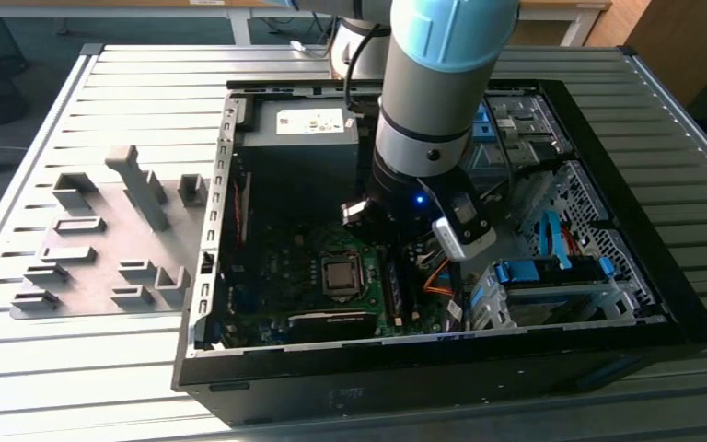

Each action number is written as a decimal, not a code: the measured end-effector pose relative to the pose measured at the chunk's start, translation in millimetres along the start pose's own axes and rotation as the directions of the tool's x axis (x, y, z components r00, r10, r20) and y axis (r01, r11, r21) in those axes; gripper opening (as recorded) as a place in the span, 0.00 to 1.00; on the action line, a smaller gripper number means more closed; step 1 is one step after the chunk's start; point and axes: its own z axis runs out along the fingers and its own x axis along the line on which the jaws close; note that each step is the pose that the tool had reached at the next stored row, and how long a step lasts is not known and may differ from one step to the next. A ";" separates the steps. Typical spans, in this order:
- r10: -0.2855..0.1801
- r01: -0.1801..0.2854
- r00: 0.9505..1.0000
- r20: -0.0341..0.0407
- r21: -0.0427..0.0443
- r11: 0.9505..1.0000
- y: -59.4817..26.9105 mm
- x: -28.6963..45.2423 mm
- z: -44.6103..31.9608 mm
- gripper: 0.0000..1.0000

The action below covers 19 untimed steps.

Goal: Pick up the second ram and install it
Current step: 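Insert the second ram into the second slot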

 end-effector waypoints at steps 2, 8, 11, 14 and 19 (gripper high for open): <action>0.003 -0.003 1.000 0.000 0.000 1.000 -0.1 -0.1 0.5 0.14; 0.009 -0.009 1.000 0.000 0.000 1.000 -0.1 -0.1 2.1 0.14; 0.009 -0.009 1.000 0.000 0.000 1.000 -0.1 -0.1 2.5 0.14; 0.009 -0.009 1.000 0.000 0.000 1.000 -0.1 -0.6 2.6 0.14; 0.017 -0.017 1.000 0.000 0.000 1.000 -0.1 -2.9 2.5 0.14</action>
